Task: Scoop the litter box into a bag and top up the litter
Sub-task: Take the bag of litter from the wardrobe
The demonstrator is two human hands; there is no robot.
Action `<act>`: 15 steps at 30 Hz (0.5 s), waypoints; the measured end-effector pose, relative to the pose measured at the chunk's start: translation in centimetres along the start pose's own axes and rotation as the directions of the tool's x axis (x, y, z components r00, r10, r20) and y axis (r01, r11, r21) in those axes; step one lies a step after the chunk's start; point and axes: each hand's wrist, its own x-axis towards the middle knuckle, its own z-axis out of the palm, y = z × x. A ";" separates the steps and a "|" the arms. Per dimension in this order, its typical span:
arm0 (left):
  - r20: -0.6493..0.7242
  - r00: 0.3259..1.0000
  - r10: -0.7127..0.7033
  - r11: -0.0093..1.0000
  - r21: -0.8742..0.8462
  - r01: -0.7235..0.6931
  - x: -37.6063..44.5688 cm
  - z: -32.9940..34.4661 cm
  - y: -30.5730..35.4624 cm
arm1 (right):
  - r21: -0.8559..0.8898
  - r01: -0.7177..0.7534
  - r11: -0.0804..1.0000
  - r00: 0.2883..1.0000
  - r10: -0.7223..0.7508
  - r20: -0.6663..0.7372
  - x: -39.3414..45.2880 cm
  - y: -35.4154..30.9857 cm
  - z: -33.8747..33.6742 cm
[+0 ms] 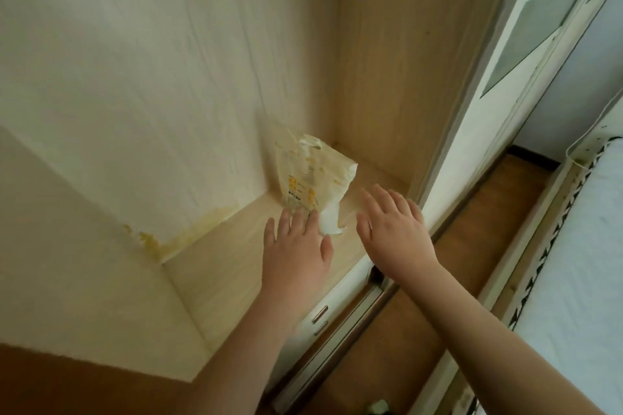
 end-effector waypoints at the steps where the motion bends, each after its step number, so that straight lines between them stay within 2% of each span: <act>1: -0.057 0.998 0.006 1.000 0.020 -0.004 1.4 0.3 0.2 | 0.010 0.000 1.000 1.000 0.000 -0.006 1.1 0.6 0.4; 3: -0.134 0.990 0.041 0.997 0.063 -0.033 4.1 0.9 0.4 | 0.025 0.004 1.000 1.000 -0.004 -0.003 3.4 1.4 1.1; 8: -0.161 0.984 0.072 0.992 0.116 -0.053 11.4 1.5 0.2 | 0.084 0.038 0.996 0.999 -0.041 0.036 8.2 2.2 2.5; 11: -0.148 0.985 0.092 0.985 0.156 -0.069 15.2 1.9 -0.6 | 0.090 0.032 0.995 0.999 -0.035 0.031 10.4 2.4 3.3; 15: -0.090 0.985 0.148 0.971 0.202 -0.127 19.7 2.9 -2.6 | 0.066 0.064 0.996 0.990 -0.071 0.118 13.1 2.1 4.6</act>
